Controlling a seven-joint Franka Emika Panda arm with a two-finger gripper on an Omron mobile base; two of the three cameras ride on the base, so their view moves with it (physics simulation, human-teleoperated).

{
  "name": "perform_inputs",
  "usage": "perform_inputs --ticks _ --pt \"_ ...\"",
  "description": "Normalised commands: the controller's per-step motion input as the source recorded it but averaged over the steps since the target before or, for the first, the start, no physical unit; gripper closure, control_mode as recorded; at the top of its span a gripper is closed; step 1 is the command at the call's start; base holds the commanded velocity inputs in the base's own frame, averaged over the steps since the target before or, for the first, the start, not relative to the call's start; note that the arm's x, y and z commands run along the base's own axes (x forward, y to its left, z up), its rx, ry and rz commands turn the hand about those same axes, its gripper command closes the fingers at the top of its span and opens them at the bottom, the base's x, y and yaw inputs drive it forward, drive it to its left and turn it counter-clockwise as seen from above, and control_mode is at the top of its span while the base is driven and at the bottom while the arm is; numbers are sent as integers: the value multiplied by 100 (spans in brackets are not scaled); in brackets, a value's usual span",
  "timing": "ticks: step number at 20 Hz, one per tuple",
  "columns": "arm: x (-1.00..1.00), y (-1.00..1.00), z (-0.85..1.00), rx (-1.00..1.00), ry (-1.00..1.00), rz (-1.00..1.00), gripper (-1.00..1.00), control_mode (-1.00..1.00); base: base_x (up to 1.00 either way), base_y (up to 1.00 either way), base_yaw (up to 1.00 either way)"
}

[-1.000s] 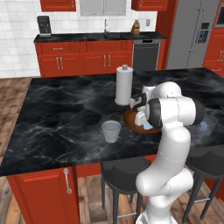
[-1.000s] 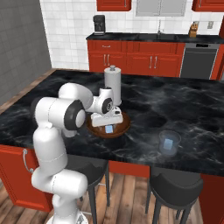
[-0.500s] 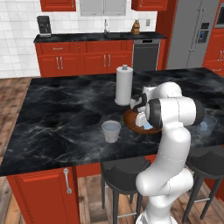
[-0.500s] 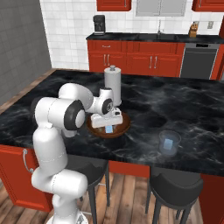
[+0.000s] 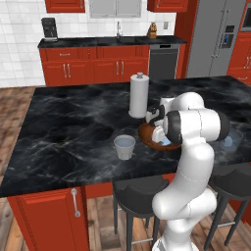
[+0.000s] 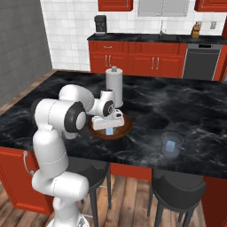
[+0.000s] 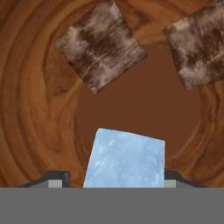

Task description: There are four ice cubes in the ice bowl. Place two ice cubes in each glass of water.

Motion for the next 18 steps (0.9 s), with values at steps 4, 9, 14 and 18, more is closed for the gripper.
perform_inputs --ticks 4,9,14,18 --pt "0 -13 0 2 0 0 100 -100 0 0 0" --pt "0 -19 22 3 0 0 100 -100 0 0 0" --pt "0 -43 92 3 0 -1 100 -100 0 0 0" --pt "0 -54 93 0 0 -10 100 -100 0 0 0"
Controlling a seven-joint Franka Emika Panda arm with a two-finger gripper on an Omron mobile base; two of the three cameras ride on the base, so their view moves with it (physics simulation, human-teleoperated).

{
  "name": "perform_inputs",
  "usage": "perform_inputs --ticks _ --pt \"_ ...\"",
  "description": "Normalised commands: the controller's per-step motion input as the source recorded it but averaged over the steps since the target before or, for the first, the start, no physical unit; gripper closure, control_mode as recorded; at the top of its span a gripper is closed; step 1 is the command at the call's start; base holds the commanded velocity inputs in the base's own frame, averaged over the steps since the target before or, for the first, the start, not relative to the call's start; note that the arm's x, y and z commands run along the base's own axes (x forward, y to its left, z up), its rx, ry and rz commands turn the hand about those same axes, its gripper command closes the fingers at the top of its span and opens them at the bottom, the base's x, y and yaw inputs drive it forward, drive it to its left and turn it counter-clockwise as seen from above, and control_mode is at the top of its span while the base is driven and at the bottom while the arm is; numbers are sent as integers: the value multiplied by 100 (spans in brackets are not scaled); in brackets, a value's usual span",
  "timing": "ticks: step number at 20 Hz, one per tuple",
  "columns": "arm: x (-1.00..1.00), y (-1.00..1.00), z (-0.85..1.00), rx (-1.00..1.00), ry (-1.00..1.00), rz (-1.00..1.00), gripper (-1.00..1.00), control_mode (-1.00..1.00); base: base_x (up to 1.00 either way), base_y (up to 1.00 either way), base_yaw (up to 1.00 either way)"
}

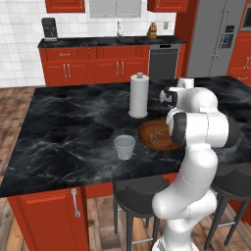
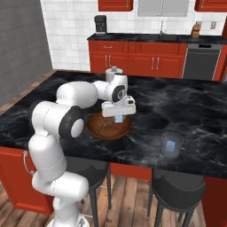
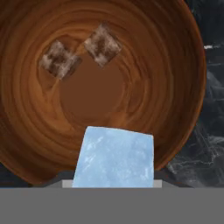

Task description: There are four ice cubes in the ice bowl. Place two ice cubes in each glass of water.

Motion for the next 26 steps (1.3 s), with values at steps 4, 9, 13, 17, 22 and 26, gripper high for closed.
perform_inputs --ticks 4,9,13,17,22,26 --pt "0 -79 73 0 6 -23 100 -100 0 0 0" --pt "-14 -98 25 0 8 -31 100 -100 0 0 0" --pt "-9 -100 0 0 1 -37 100 -100 0 0 0" --pt "-2 -98 -11 0 0 -35 100 -100 0 0 0" --pt "-3 -89 -26 0 0 -28 100 -100 0 0 0" --pt "-16 -44 -42 0 0 -23 100 -100 0 0 0"
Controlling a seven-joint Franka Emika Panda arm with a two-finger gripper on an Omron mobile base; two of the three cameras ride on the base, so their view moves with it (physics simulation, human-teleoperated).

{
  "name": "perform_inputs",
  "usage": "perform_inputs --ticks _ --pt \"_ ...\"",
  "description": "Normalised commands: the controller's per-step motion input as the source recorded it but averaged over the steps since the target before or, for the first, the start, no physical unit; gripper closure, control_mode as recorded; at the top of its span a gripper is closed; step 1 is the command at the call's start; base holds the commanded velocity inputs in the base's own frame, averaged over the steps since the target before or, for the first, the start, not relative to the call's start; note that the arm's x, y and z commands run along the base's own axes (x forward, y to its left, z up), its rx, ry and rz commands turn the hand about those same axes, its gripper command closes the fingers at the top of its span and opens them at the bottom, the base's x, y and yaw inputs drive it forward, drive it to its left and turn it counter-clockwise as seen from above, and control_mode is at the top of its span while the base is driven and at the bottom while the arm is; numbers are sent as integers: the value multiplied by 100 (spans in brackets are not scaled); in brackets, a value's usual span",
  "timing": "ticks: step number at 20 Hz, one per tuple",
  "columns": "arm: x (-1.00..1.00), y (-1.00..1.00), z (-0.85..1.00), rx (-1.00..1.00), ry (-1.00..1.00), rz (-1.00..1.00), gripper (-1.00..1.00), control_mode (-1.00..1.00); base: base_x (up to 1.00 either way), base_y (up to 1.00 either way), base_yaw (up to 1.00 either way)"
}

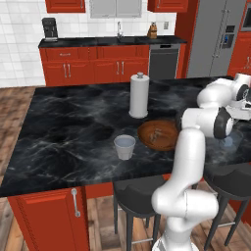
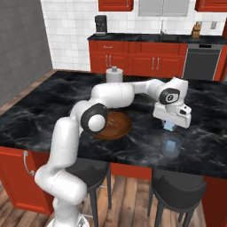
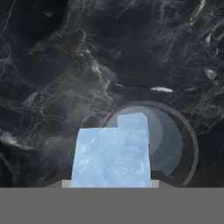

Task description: There are four ice cubes in the ice bowl. Place two ice cubes in each glass of water.

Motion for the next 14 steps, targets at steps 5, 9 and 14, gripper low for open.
perform_inputs --ticks 5,9,14 --pt "12 -14 -54 0 0 -20 100 -100 0 0 0" --pt "17 -6 -36 0 0 -16 100 -100 0 0 0" --pt "3 -35 -33 0 0 -12 100 -100 0 0 0"
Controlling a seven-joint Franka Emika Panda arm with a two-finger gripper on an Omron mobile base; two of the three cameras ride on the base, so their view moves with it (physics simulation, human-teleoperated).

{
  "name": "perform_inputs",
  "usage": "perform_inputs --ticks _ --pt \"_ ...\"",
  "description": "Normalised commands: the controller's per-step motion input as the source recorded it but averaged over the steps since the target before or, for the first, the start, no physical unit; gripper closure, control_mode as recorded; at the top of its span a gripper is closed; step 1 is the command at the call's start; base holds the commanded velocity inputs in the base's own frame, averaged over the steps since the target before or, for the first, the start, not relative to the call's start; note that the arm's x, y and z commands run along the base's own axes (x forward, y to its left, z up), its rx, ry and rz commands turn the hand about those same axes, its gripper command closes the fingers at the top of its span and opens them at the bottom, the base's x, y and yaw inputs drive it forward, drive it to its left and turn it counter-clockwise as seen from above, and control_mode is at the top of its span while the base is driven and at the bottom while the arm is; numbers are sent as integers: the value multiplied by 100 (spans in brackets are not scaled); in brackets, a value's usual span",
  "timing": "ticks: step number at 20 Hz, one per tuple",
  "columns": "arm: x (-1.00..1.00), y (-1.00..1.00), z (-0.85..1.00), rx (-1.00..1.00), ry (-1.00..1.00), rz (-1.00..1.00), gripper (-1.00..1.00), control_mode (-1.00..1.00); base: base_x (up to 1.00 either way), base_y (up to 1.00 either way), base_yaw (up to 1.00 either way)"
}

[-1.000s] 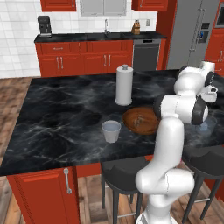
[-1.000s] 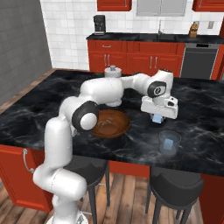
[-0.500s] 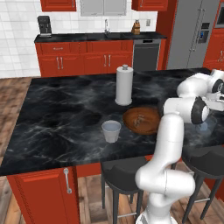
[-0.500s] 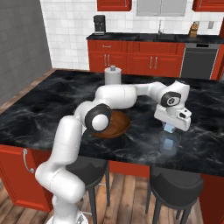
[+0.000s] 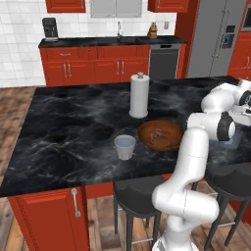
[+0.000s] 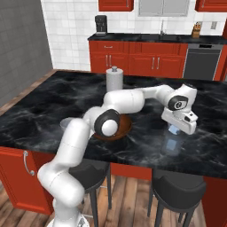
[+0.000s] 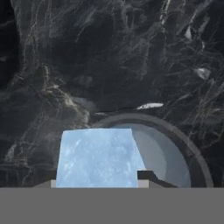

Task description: There are four ice cubes in the ice bowl. Place two ice cubes in each glass of water.

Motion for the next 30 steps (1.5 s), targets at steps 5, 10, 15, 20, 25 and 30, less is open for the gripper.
perform_inputs --ticks 5,10,15,20,25,30 --pt "-48 -35 -2 0 0 -13 100 -100 0 0 0" --pt "-67 -4 0 0 0 -11 100 -100 0 0 0" --pt "-59 19 0 0 0 -8 100 -100 0 0 0" --pt "-37 35 0 0 0 -7 100 -100 0 0 0" --pt "-19 40 1 0 0 -5 100 -100 0 0 0" --pt "4 33 0 -2 0 -4 100 -100 0 0 0"
